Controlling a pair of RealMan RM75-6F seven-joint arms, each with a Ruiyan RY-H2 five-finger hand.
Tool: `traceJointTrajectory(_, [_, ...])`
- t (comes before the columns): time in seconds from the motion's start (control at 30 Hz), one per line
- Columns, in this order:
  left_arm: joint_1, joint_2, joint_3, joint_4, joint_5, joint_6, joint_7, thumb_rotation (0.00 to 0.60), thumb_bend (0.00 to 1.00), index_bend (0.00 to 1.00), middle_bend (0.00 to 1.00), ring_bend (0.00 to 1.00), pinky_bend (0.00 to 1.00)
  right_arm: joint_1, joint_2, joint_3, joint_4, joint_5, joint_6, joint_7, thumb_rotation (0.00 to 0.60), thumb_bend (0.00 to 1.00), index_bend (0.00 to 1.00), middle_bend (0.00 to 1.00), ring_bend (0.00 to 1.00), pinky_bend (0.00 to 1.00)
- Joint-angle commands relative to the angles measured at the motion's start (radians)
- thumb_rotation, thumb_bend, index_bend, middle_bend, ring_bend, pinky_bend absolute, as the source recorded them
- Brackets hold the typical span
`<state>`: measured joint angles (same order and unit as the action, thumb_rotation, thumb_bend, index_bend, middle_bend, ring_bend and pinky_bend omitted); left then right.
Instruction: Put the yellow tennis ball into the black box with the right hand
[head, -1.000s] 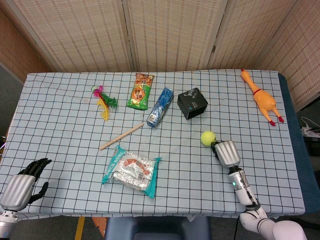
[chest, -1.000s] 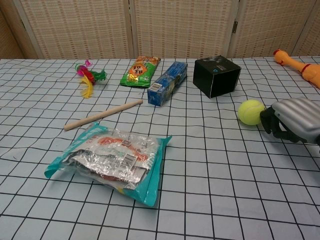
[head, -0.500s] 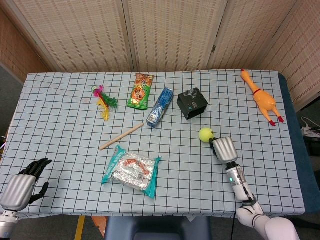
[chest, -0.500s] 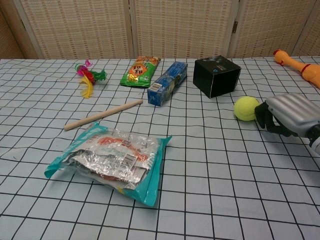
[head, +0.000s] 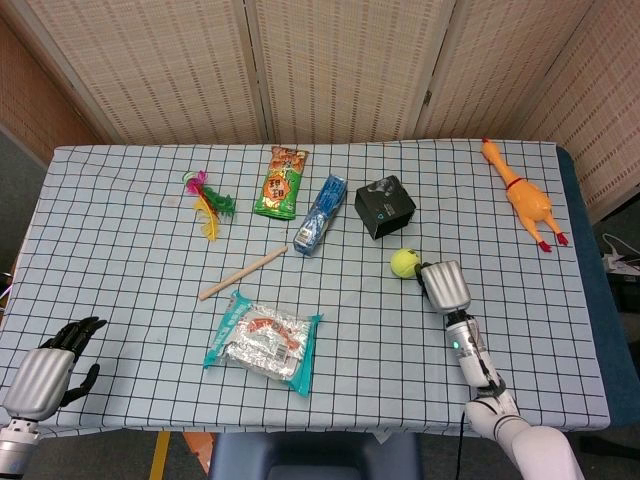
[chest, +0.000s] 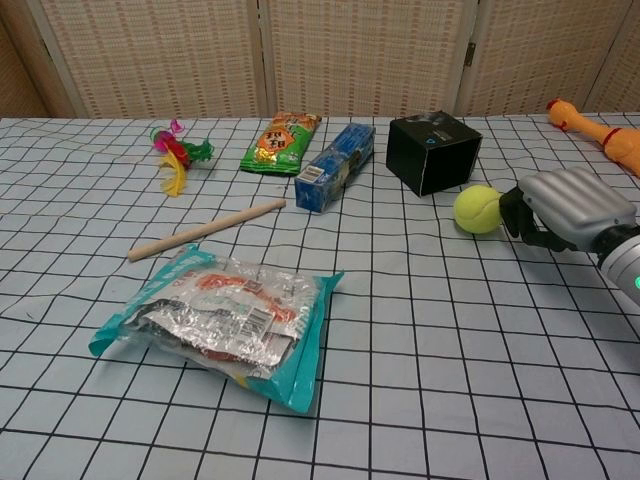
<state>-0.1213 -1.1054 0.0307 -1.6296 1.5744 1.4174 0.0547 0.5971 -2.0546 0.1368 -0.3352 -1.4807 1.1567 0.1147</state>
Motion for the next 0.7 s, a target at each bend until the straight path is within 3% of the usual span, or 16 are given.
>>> traceJointTrajectory(0.03, [-0.001,-0.001,-0.001,0.000,-0.003,-0.002,0.000,0.600,0.46,0.16,0.14,0.15,0.42,0.005,-0.007,-0.002,0.016,0.002,-0.012,0.007,0.600,1.00,0.82,0.78,0.73,0.78])
traceJointTrajectory(0.23, [-0.004,-0.002,-0.002,0.002,-0.008,-0.008,0.001,0.600,0.46,0.16,0.14,0.15,0.42,0.017,-0.026,-0.005,0.040,0.006,-0.029,0.034,0.600,1.00,0.82,0.78,0.73,0.78])
traceJointTrajectory(0.5, [-0.004,0.001,-0.003,0.001,-0.014,-0.010,-0.005,0.600,0.46,0.16,0.14,0.15,0.42,0.000,-0.023,-0.034,-0.015,-0.022,0.040,0.028,0.600,1.00,0.82,0.78,0.73,0.78])
traceJointTrajectory(0.7, [-0.001,0.001,0.001,0.002,-0.001,0.000,-0.007,0.600,0.46,0.16,0.14,0.15,0.42,0.007,-0.022,-0.031,-0.034,-0.016,0.031,-0.004,0.600,1.00,0.82,0.78,0.73,0.78])
